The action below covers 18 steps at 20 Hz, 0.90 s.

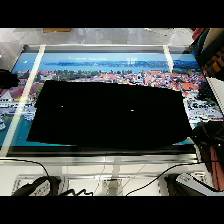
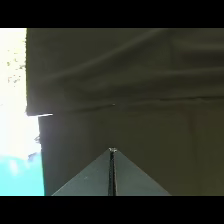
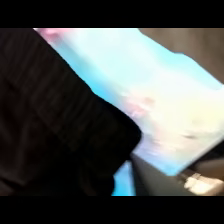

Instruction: Fold the clothes and pants, and hang the long-sleeved shirts on hangers.

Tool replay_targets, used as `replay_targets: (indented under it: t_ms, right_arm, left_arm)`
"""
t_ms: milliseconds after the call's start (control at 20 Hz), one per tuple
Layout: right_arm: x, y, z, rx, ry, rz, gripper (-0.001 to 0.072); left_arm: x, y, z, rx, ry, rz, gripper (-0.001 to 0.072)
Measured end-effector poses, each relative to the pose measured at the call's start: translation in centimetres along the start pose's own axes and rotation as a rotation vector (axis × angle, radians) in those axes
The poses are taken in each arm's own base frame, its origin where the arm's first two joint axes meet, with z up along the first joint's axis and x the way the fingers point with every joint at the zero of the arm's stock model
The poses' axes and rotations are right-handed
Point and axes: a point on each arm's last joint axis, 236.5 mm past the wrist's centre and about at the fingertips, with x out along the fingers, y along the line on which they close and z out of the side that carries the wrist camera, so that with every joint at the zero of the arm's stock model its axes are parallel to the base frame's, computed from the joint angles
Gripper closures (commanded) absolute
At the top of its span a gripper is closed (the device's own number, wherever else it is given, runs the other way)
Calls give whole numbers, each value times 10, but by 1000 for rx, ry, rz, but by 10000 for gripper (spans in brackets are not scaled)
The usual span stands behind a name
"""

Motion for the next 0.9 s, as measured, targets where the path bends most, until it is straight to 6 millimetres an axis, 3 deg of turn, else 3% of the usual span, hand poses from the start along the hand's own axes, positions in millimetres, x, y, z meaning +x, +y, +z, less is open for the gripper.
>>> replay_targets:
  t_ms: [200,250,300,350,500,550,600,800,900]
  right_arm:
    - [5,-2,-2,22,14,1,163]
    - [5,-3,-2,25,16,0,207]
    - [6,-4,-2,25,16,-4,393]
    - [7,-7,-3,24,17,-14,524]
    - [9,1,-2,43,15,13,524]
    - [11,6,-3,40,14,31,579]
    - [12,13,-1,36,10,52,690]
    - [11,38,-1,12,-1,113,693]
    - [5,48,2,-12,-24,133,693]
  left_arm:
    - [10,-1,-1,-6,18,-18,692]
    - [11,-1,-1,-8,19,-21,692]
    - [12,-1,-1,-8,21,-23,692]
    - [13,-1,-1,-8,22,-24,692]
    - [14,-1,-1,-9,24,-27,695]
    - [14,-1,-1,-9,23,-27,700]
    - [14,0,1,-9,16,-24,700]
    - [15,12,1,-29,5,4,700]
    - [20,30,-16,-85,42,41,701]
